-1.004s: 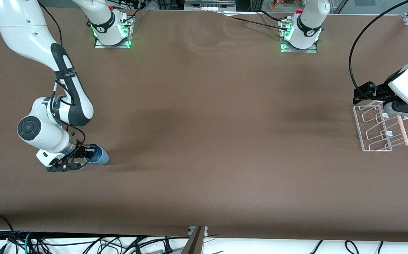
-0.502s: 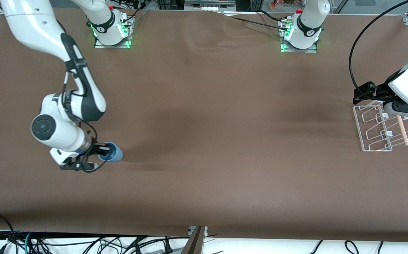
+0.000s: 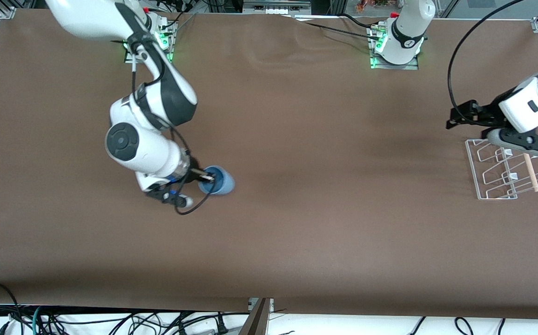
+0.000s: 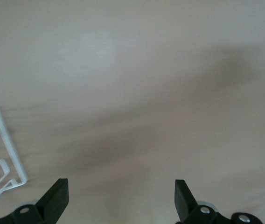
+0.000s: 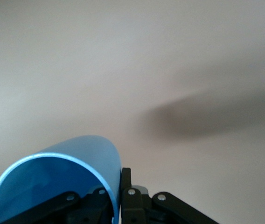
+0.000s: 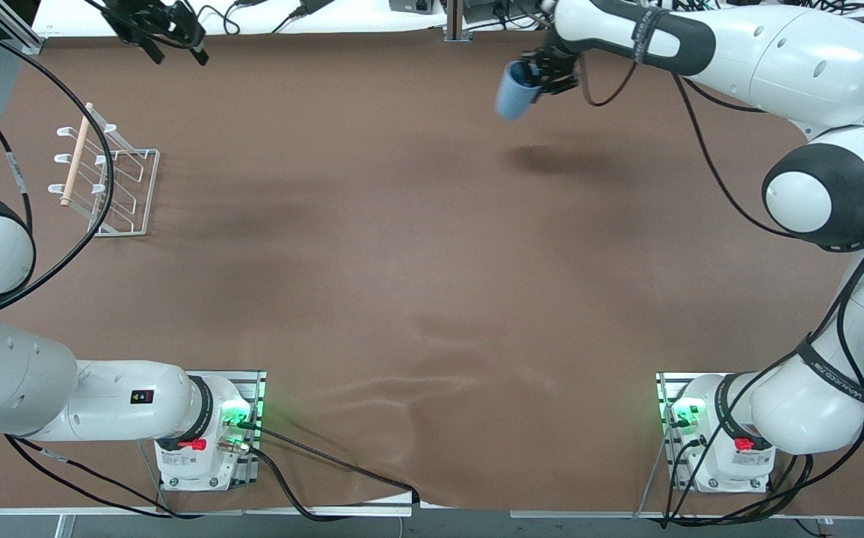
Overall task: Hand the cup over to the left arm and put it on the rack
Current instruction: 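Lift the cup with the right gripper while the left gripper approaches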
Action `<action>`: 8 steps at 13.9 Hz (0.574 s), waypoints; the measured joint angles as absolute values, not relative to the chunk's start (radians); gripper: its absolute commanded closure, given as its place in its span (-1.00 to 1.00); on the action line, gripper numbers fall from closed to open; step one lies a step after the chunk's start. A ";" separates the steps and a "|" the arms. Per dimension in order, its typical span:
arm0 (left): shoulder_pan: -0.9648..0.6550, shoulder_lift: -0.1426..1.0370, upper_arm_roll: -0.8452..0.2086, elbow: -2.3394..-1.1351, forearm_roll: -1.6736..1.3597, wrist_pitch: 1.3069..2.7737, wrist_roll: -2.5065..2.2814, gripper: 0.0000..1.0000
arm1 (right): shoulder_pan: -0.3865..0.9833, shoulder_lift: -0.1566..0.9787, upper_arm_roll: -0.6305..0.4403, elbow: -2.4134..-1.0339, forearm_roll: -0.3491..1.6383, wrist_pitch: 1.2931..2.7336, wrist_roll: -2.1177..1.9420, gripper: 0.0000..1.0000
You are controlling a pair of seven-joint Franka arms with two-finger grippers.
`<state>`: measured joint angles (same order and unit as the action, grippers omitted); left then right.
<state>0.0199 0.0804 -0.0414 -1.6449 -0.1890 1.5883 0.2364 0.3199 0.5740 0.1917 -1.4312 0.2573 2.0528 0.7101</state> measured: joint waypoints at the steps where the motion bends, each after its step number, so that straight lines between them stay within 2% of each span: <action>1: 0.019 0.088 -0.042 -1.645 -0.230 1.572 0.279 -1.00 | 0.321 0.572 0.226 -1.421 0.327 2.053 0.743 1.00; 5: 0.031 0.171 -0.039 -1.648 -0.448 1.541 0.545 -1.00 | 0.376 0.567 0.312 -1.379 0.474 2.118 0.901 1.00; 8: 0.038 0.249 -0.038 -1.647 -0.637 1.541 0.804 -1.00 | 0.491 0.569 0.321 -1.367 0.481 2.285 1.050 1.00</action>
